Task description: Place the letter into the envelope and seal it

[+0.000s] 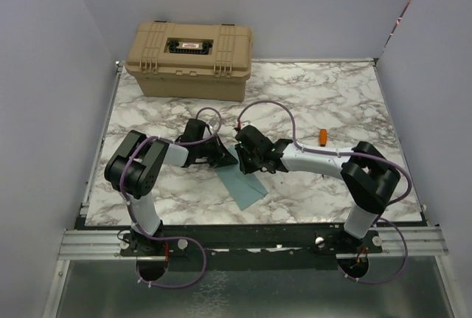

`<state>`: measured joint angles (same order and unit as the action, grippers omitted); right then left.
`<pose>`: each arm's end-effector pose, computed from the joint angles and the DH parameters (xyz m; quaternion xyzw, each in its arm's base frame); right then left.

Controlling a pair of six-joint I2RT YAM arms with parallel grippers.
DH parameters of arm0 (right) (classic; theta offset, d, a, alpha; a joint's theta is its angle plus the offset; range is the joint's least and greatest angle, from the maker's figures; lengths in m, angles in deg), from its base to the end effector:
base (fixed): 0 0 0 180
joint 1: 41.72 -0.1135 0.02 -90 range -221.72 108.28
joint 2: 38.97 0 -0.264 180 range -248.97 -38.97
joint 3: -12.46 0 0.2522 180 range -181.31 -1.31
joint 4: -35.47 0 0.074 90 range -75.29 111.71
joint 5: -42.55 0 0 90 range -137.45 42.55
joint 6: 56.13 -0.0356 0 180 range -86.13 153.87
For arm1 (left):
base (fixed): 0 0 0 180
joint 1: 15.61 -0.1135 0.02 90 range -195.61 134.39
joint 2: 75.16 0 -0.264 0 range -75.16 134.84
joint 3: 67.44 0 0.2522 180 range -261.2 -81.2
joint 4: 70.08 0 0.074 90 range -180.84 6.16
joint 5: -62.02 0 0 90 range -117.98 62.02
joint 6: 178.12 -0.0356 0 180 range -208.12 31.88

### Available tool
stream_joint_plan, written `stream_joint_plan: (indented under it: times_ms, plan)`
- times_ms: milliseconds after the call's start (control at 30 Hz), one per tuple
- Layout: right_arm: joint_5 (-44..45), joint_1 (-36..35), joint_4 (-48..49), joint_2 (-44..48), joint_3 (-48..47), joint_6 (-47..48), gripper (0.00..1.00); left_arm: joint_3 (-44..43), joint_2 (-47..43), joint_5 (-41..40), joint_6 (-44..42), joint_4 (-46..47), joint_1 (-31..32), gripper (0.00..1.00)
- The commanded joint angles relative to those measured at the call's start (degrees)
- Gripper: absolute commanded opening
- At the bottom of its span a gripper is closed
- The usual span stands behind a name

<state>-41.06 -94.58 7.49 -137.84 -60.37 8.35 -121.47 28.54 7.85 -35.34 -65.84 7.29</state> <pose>0.2154 0.2779 0.1751 -0.2077 0.9268 0.1538 0.2725 0.2848 -0.1429 0.1045 -0.1143 0.8808 -0.4461 0.1103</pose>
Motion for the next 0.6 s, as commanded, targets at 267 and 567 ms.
stream_joint_plan:
  times_ms: [267, 567]
  plan:
    - [4.7, -0.7, -9.4, -10.4, -13.2, -3.8, 0.22, 7.1, 2.6, -0.8, 6.8, 1.9, -3.4, 0.0]
    - [3.2, -2.7, -11.1, -14.0, -16.5, -0.6, 0.19, 8.5, 4.1, -0.3, 9.7, 6.2, -4.0, 0.0]
